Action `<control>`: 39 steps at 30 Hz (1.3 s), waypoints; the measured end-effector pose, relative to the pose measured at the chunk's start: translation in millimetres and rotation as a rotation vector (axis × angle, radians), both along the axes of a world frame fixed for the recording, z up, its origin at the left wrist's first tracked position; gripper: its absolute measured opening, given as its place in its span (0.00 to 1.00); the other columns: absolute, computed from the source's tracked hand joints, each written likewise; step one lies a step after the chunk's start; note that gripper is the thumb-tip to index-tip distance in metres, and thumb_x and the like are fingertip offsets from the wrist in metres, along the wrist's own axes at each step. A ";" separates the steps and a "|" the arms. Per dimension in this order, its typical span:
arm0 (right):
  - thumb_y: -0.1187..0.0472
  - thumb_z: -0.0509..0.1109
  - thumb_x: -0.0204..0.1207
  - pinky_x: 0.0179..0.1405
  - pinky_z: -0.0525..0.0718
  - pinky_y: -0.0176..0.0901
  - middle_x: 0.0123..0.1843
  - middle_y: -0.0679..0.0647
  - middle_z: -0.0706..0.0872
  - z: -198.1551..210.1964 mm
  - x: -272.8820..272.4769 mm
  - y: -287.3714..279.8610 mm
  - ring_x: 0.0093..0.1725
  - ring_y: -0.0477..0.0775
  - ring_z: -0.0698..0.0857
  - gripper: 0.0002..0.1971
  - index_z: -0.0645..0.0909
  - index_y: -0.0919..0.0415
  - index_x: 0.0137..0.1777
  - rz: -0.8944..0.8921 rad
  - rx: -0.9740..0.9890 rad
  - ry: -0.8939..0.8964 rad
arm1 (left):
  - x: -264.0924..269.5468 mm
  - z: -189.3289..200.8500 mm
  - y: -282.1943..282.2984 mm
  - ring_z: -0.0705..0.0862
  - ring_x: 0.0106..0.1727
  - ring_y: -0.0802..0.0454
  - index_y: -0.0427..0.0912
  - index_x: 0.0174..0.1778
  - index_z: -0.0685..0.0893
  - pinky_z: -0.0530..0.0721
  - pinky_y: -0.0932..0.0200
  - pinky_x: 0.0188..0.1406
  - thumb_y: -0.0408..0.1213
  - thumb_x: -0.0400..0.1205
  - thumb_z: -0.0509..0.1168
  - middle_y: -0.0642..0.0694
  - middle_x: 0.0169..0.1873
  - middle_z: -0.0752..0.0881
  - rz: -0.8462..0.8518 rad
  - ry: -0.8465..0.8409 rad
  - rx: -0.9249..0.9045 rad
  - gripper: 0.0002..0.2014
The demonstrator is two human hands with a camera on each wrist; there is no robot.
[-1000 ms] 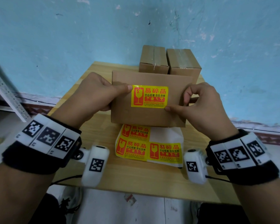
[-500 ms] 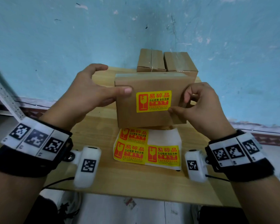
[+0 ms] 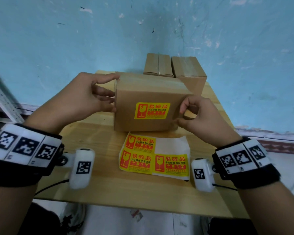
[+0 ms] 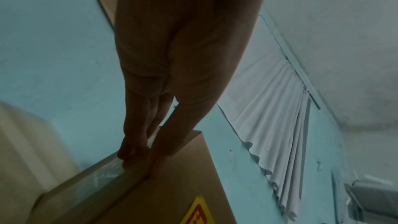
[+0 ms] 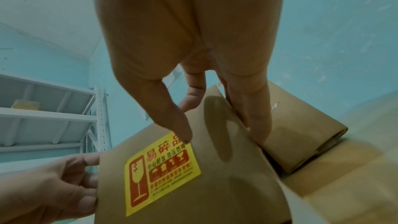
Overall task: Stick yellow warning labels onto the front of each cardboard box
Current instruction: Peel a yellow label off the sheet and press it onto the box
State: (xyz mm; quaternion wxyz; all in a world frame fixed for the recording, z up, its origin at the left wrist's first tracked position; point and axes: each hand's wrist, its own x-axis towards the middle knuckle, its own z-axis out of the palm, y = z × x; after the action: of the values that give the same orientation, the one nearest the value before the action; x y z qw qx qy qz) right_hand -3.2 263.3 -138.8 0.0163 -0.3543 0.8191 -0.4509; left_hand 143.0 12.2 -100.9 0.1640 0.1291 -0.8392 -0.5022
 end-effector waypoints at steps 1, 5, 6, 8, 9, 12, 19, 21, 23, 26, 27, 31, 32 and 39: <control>0.73 0.79 0.67 0.48 0.90 0.46 0.47 0.52 0.85 -0.4 0.3 -0.6 0.56 0.51 0.88 0.16 0.77 0.54 0.37 0.013 0.001 -0.009 | 0.2 -0.7 -3.3 0.93 0.47 0.53 0.57 0.75 0.78 0.90 0.57 0.53 0.16 0.70 0.75 0.40 0.51 0.92 0.016 -0.022 -0.042 0.42; 0.75 0.76 0.70 0.46 0.83 0.29 0.54 0.43 0.87 0.3 4.8 -2.1 0.60 0.44 0.87 0.14 0.79 0.56 0.40 0.101 -0.051 -0.115 | -0.2 -2.2 -12.8 0.91 0.45 0.55 0.57 0.74 0.78 0.85 0.61 0.47 0.23 0.67 0.81 0.45 0.66 0.83 0.105 -0.136 -0.242 0.42; 0.74 0.76 0.71 0.49 0.84 0.31 0.57 0.43 0.87 0.5 5.9 -2.5 0.60 0.43 0.87 0.13 0.80 0.56 0.41 0.125 -0.046 -0.129 | 0.3 -2.8 -14.0 0.90 0.46 0.54 0.58 0.74 0.78 0.84 0.58 0.49 0.26 0.66 0.82 0.49 0.71 0.79 0.111 -0.160 -0.297 0.42; 0.72 0.76 0.72 0.55 0.83 0.35 0.56 0.43 0.86 0.6 7.6 -3.2 0.61 0.41 0.86 0.11 0.81 0.57 0.45 0.168 -0.006 -0.141 | 3.3 -0.2 -14.5 0.90 0.47 0.55 0.59 0.72 0.79 0.82 0.57 0.51 0.30 0.66 0.83 0.56 0.72 0.77 0.132 -0.175 -0.372 0.39; 0.72 0.76 0.72 0.58 0.83 0.40 0.55 0.44 0.86 0.1 7.9 -4.1 0.63 0.42 0.85 0.11 0.82 0.57 0.48 0.187 0.023 -0.142 | 5.3 3.0 -13.9 0.90 0.49 0.55 0.59 0.70 0.81 0.81 0.57 0.52 0.32 0.66 0.83 0.53 0.70 0.80 0.145 -0.179 -0.407 0.37; 0.69 0.77 0.73 0.69 0.82 0.55 0.61 0.43 0.84 -1.7 9.1 -7.8 0.69 0.45 0.81 0.18 0.80 0.52 0.59 0.219 0.095 -0.195 | 13.1 17.9 -8.8 0.86 0.63 0.51 0.57 0.68 0.84 0.79 0.55 0.60 0.42 0.66 0.84 0.42 0.60 0.89 0.131 -0.259 -0.637 0.33; 0.67 0.76 0.75 0.79 0.74 0.58 0.78 0.40 0.69 0.2 17.4 -10.2 0.85 0.53 0.64 0.41 0.62 0.46 0.84 0.205 0.167 -0.287 | 26.2 40.4 0.8 0.83 0.48 0.48 0.66 0.55 0.87 0.71 0.53 0.46 0.66 0.61 0.77 0.58 0.43 0.85 0.200 -0.351 -1.202 0.26; 0.67 0.76 0.76 0.79 0.74 0.57 0.83 0.45 0.66 1.1 18.1 -10.4 0.85 0.53 0.64 0.43 0.60 0.45 0.85 0.223 0.183 -0.298 | 23.6 36.3 -4.0 0.80 0.62 0.49 0.63 0.64 0.84 0.72 0.51 0.54 0.59 0.62 0.80 0.59 0.56 0.86 0.086 -0.272 -1.173 0.32; 0.67 0.76 0.76 0.78 0.75 0.57 0.86 0.46 0.64 0.8 17.5 -10.5 0.84 0.53 0.66 0.42 0.60 0.45 0.85 0.247 0.209 -0.296 | 18.6 29.0 -4.3 0.71 0.79 0.55 0.62 0.74 0.77 0.71 0.56 0.72 0.47 0.64 0.84 0.60 0.76 0.75 -0.119 -0.225 -0.929 0.41; 0.65 0.76 0.76 0.77 0.76 0.58 0.86 0.44 0.66 -0.9 14.7 -10.3 0.83 0.52 0.68 0.41 0.62 0.43 0.85 0.273 0.230 -0.276 | 13.3 17.2 -6.5 0.70 0.78 0.63 0.62 0.74 0.73 0.67 0.67 0.77 0.36 0.66 0.84 0.63 0.77 0.70 -0.239 -0.230 -0.738 0.42; 0.65 0.76 0.76 0.77 0.77 0.58 0.85 0.44 0.66 -1.1 14.3 -10.5 0.83 0.51 0.69 0.40 0.63 0.42 0.84 0.272 0.227 -0.274 | 12.7 17.6 -7.2 0.75 0.75 0.61 0.61 0.72 0.76 0.72 0.65 0.73 0.35 0.66 0.84 0.63 0.74 0.73 -0.211 -0.222 -0.751 0.41; 0.64 0.77 0.76 0.76 0.78 0.56 0.86 0.45 0.66 -1.8 12.8 -11.0 0.82 0.50 0.70 0.40 0.64 0.42 0.83 0.248 0.229 -0.264 | 16.9 35.4 -0.7 0.85 0.65 0.52 0.59 0.68 0.83 0.77 0.60 0.52 0.42 0.62 0.85 0.61 0.69 0.82 -0.074 -0.344 -0.908 0.36; 0.64 0.77 0.76 0.76 0.78 0.55 0.86 0.45 0.66 -1.5 12.9 -10.7 0.82 0.49 0.70 0.40 0.64 0.42 0.83 0.247 0.236 -0.258 | 17.2 37.0 0.7 0.86 0.64 0.49 0.60 0.68 0.83 0.77 0.59 0.51 0.45 0.62 0.85 0.58 0.69 0.83 -0.049 -0.401 -0.964 0.37; 0.62 0.78 0.75 0.73 0.81 0.52 0.81 0.48 0.74 1.9 14.8 -7.5 0.76 0.47 0.77 0.33 0.71 0.43 0.78 0.223 0.258 -0.223 | 20.4 41.2 21.5 0.83 0.51 0.37 0.57 0.67 0.86 0.81 0.51 0.48 0.54 0.65 0.82 0.43 0.47 0.80 0.129 -0.505 -1.087 0.32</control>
State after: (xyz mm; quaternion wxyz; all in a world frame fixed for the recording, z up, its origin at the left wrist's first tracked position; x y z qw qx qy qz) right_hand 11.5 255.7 -136.8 0.2020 -0.3854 0.8189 -0.3742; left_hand 163.3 33.7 -59.7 0.0321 0.1928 -0.9791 0.0557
